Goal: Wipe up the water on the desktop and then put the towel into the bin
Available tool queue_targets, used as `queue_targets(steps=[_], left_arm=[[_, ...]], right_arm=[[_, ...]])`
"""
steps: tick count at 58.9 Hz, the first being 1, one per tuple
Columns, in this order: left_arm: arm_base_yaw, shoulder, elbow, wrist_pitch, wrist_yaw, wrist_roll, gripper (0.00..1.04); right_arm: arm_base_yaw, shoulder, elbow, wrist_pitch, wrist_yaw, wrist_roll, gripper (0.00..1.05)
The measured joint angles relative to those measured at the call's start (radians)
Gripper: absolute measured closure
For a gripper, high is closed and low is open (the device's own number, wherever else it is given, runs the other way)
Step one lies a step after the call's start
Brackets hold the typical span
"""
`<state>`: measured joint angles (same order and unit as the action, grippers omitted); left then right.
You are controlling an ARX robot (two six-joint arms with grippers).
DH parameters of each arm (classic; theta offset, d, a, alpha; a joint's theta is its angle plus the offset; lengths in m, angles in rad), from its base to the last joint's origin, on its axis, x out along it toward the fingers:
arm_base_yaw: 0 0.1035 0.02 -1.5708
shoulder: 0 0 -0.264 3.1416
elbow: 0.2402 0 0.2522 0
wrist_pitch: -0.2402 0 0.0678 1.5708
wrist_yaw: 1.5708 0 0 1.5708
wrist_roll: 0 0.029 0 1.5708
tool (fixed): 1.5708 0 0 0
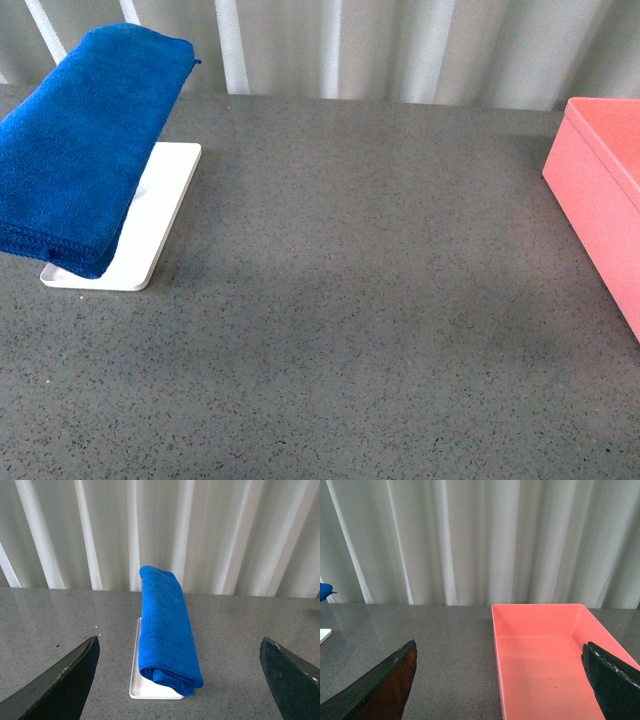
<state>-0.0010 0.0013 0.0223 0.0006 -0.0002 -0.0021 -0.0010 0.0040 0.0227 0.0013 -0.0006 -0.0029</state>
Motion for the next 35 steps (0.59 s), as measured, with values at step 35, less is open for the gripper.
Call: queue_targets(steps=[35], left_arm=[[0.000,0.000,0.000,0.000,0.000,0.000,0.07]], right_arm=[[0.000,0.000,0.000,0.000,0.000,0.000,0.07]])
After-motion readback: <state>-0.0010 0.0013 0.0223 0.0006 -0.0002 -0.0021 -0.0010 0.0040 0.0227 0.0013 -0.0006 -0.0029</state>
